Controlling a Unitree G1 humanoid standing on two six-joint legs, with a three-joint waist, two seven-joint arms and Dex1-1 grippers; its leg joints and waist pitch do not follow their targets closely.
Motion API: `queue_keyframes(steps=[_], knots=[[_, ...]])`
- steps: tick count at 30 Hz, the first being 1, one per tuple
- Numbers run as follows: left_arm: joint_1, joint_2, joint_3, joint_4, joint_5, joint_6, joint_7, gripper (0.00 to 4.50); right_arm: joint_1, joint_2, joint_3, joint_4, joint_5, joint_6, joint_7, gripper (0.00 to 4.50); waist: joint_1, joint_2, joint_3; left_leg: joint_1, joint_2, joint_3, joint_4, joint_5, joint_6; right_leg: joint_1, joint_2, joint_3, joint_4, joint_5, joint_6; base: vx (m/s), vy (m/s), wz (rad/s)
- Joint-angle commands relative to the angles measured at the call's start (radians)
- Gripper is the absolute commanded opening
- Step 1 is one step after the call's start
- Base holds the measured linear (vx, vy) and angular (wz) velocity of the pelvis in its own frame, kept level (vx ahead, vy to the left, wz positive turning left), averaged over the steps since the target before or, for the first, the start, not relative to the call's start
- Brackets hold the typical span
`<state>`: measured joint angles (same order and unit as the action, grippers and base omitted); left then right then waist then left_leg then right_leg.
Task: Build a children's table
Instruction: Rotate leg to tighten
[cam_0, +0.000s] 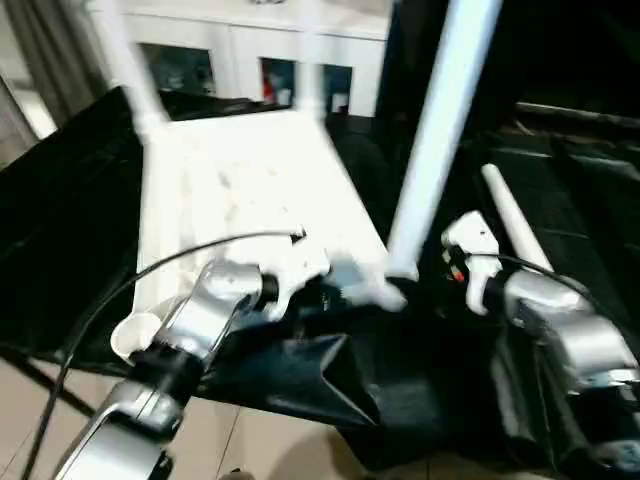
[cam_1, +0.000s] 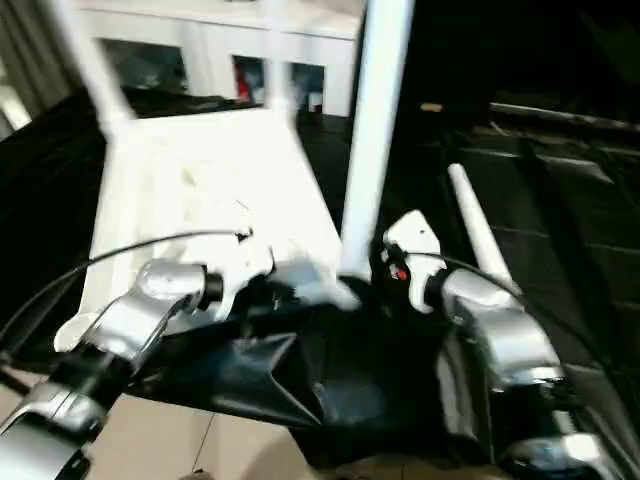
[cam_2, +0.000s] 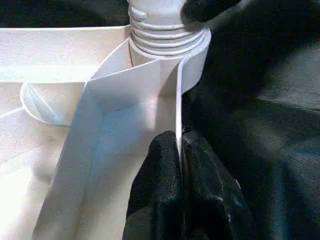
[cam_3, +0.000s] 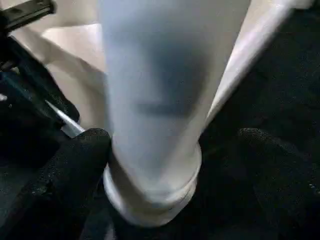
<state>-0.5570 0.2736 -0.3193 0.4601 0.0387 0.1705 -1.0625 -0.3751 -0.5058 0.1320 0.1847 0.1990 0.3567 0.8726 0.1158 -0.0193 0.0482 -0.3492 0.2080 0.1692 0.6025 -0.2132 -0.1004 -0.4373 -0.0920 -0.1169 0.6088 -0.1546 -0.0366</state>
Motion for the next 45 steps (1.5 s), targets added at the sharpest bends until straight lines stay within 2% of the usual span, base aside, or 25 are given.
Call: queue_keyframes(steps=[1, 4, 8, 9, 11, 12, 15, 17, 23, 26, 27, 32, 35, 37, 38, 39, 40, 41, 42, 43, 44, 45], knots=[[-0.024, -0.010, 0.006, -0.088, -0.056, -0.026, -0.040, 0.00, 0.004, -0.022, 0.019, -0.034, 0.011, 0.015, 0.054, 4.48, 0.000, -0.010, -0.068, -0.003, 0.019, 0.007, -0.064, -0.112, 0.095, 0.077, -0.051, 0.058, -0.076, -0.261, -0.144, 0.000, 0.000, 0.00], [-0.014, 0.006, 0.001, -0.119, -0.062, -0.010, -0.053, 0.00, 0.008, -0.050, 0.052, -0.060, 0.022, 0.039, 0.113, 4.48, 0.000, -0.013, -0.067, -0.010, 0.018, 0.004, -0.065, -0.103, 0.091, 0.083, -0.053, 0.057, -0.074, -0.265, -0.134, 0.000, 0.000, 0.00], [-0.008, 0.012, 0.002, -0.130, -0.060, -0.007, -0.062, 0.00, 0.004, -0.053, 0.066, -0.054, 0.006, 0.046, 0.120, 4.48, 0.001, -0.014, -0.068, -0.010, 0.016, 0.004, -0.063, -0.090, 0.084, 0.081, -0.051, 0.056, -0.076, -0.279, -0.119, 0.000, 0.000, 0.00], [-0.007, 0.013, 0.001, -0.132, -0.060, -0.006, -0.063, 0.00, 0.002, -0.051, 0.064, -0.049, 0.005, 0.044, 0.116, 4.30, 0.001, -0.014, -0.069, -0.012, 0.015, 0.004, -0.064, -0.085, 0.082, 0.083, -0.051, 0.056, -0.075, -0.275, -0.118, 0.000, 0.000, 0.00], [-0.005, 0.015, 0.001, -0.135, -0.060, -0.004, -0.065, 0.00, 0.001, -0.048, 0.058, -0.046, 0.008, 0.045, 0.116, 4.30, 0.001, -0.016, -0.069, -0.013, 0.015, 0.004, -0.063, -0.080, 0.081, 0.084, -0.051, 0.056, -0.074, -0.272, -0.115, 0.000, 0.000, 0.00], [-0.004, 0.015, 0.000, -0.136, -0.060, -0.003, -0.065, 0.00, 0.000, -0.046, 0.054, -0.045, 0.011, 0.045, 0.117, 4.02, 0.001, -0.016, -0.070, -0.013, 0.015, 0.003, -0.063, -0.077, 0.082, 0.083, -0.051, 0.056, -0.073, -0.269, -0.115, 0.000, 0.000, 0.00], [-0.004, 0.014, 0.000, -0.139, -0.061, 0.003, -0.063, 0.00, -0.001, -0.044, 0.044, -0.047, 0.019, 0.045, 0.121, 3.90, 0.002, -0.012, -0.071, -0.013, 0.016, 0.003, -0.062, -0.066, 0.084, 0.083, -0.051, 0.057, -0.069, -0.236, -0.127, 0.000, 0.000, 0.00], [-0.001, 0.014, -0.001, -0.144, -0.063, 0.010, -0.065, 0.00, 0.001, -0.045, 0.040, -0.055, 0.029, 0.054, 0.128, 3.60, 0.002, -0.013, -0.070, -0.013, 0.015, 0.003, -0.062, -0.068, 0.085, 0.084, -0.051, 0.056, -0.069, -0.234, -0.129, 0.000, 0.000, 0.00], [0.003, 0.015, -0.001, -0.148, -0.064, 0.015, -0.069, 0.00, 0.008, -0.043, 0.038, -0.058, 0.034, 0.056, 0.132, 3.11, 0.002, -0.011, -0.071, -0.013, 0.015, 0.003, -0.061, -0.063, 0.088, 0.085, -0.050, 0.056, -0.067, -0.214, -0.138, 0.000, 0.000, 0.00], [0.002, 0.016, -0.002, -0.145, -0.065, 0.015, -0.073, 0.00, 0.013, -0.035, 0.036, -0.055, 0.036, 0.059, 0.126, 3.03, 0.002, -0.008, -0.072, -0.013, 0.016, 0.003, -0.060, -0.061, 0.088, 0.085, -0.051, 0.057, -0.066, -0.204, -0.143, 0.000, 0.000, 0.00], [0.001, 0.016, -0.003, -0.143, -0.065, 0.016, -0.074, 0.00, 0.015, -0.032, 0.035, -0.054, 0.037, 0.061, 0.123, 2.80, 0.002, -0.009, -0.072, -0.013, 0.015, 0.003, -0.061, -0.064, 0.088, 0.086, -0.050, 0.056, -0.066, -0.203, -0.144, 0.000, 0.000, 0.00], [-0.004, 0.000, -0.003, -0.128, -0.064, 0.022, -0.062, 0.00, 0.040, 0.006, 0.038, -0.052, 0.039, 0.069, 0.095, 2.64, 0.002, -0.009, -0.073, -0.014, 0.015, 0.003, -0.060, -0.065, 0.082, 0.087, -0.051, 0.056, -0.067, -0.210, -0.142, 0.000, 0.000, 0.00], [-0.011, -0.020, -0.001, -0.102, -0.047, 0.031, -0.017, 0.00, 0.042, 0.045, 0.029, -0.025, 0.033, 0.069, 0.042, 2.63, -0.003, -0.008, -0.070, -0.013, 0.014, 0.002, -0.062, -0.080, 0.074, 0.085, -0.050, 0.054, -0.072, -0.242, -0.133, 0.000, 0.000, 0.00], [-0.035, -0.069, 0.007, -0.033, -0.016, 0.050, 0.080, 0.00, 0.028, 0.136, -0.006, 0.059, 0.011, 0.061, -0.110, 2.63, -0.006, -0.012, -0.070, -0.015, 0.012, 0.002, -0.062, -0.086, 0.064, 0.086, -0.051, 0.053, -0.074, -0.267, -0.120, 0.000, 0.000, 0.00], [-0.036, -0.070, 0.007, -0.031, -0.015, 0.050, 0.084, 0.00, 0.028, 0.139, -0.008, 0.062, 0.010, 0.061, -0.115, 2.62, -0.010, -0.011, -0.070, -0.013, 0.009, 0.004, -0.062, -0.087, 0.056, 0.082, -0.049, 0.052, -0.080, -0.287, -0.110, 0.000, 0.000, 0.00], [-0.050, -0.093, 0.012, 0.001, -0.002, 0.059, 0.129, 0.00, 0.019, 0.181, -0.027, 0.102, 0.003, 0.060, -0.187, 2.62, -0.011, -0.012, -0.070, -0.014, 0.009, 0.002, -0.063, -0.090, 0.048, 0.084, -0.049, 0.052, -0.079, -0.293, -0.106, 0.000, 0.000, 0.00], [-0.081, -0.132, 0.025, 0.058, 0.024, 0.082, 0.232, 0.00, -0.005, 0.250, -0.070, 0.172, -0.010, 0.063, -0.332, 2.62, -0.017, -0.014, -0.070, -0.016, 0.007, 0.001, -0.064, -0.091, 0.042, 0.086, -0.049, 0.051, -0.081, -0.306, -0.099, 0.000, 0.000, 0.00], [-0.081, -0.132, 0.025, 0.058, 0.024, 0.082, 0.232, 0.00, -0.005, 0.250, -0.070, 0.172, -0.010, 0.063, -0.332, 2.62, -0.022, -0.010, -0.070, -0.009, 0.005, 0.004, -0.062, -0.108, 0.035, 0.079, -0.049, 0.051, -0.086, -0.333, -0.094, 0.000, 0.000, 0.00], [-0.113, -0.169, 0.041, 0.112, 0.039, 0.107, 0.320, 0.00, -0.026, 0.302, -0.092, 0.229, -0.029, 0.050, -0.443, 2.62, -0.024, -0.009, -0.069, -0.011, 0.004, 0.002, -0.063, -0.114, 0.029, 0.080, -0.049, 0.049, -0.088, -0.352, -0.087, 0.000, 0.000, 0.00], [-0.169, -0.222, 0.065, 0.207, 0.066, 0.134, 0.480, 0.00, -0.068, 0.388, -0.121, 0.320, -0.057, 0.014, -0.614, 2.62, -0.032, -0.002, -0.069, -0.008, -0.002, 0.003, -0.062, -0.134, 0.014, 0.074, -0.048, 0.045, -0.101, -0.424, -0.062, -0.062, -0.005, -0.01], [-0.169, -0.222, 0.065, 0.207, 0.066, 0.134, 0.480, 0.00, -0.068, 0.388, -0.121, 0.320, -0.057, 0.014, -0.614, 2.62, -0.035, -0.005, -0.069, -0.006, -0.003, 0.002, -0.062, -0.143, 0.010, 0.074, -0.047, 0.042, -0.105, -0.443, -0.053, 0.000, 0.000, 0.00], [-0.199, -0.248, 0.072, 0.263, 0.081, 0.123, 0.562, 0.00, -0.106, 0.438, -0.122, 0.380, -0.075, -0.027, -0.697, 2.62, -0.032, -0.004, -0.071, -0.010, -0.005, 0.000, -0.062, -0.144, 0.020, 0.080, -0.048, 0.041, -0.107, -0.445, -0.041, 0.000, 0.000, 0.00]])
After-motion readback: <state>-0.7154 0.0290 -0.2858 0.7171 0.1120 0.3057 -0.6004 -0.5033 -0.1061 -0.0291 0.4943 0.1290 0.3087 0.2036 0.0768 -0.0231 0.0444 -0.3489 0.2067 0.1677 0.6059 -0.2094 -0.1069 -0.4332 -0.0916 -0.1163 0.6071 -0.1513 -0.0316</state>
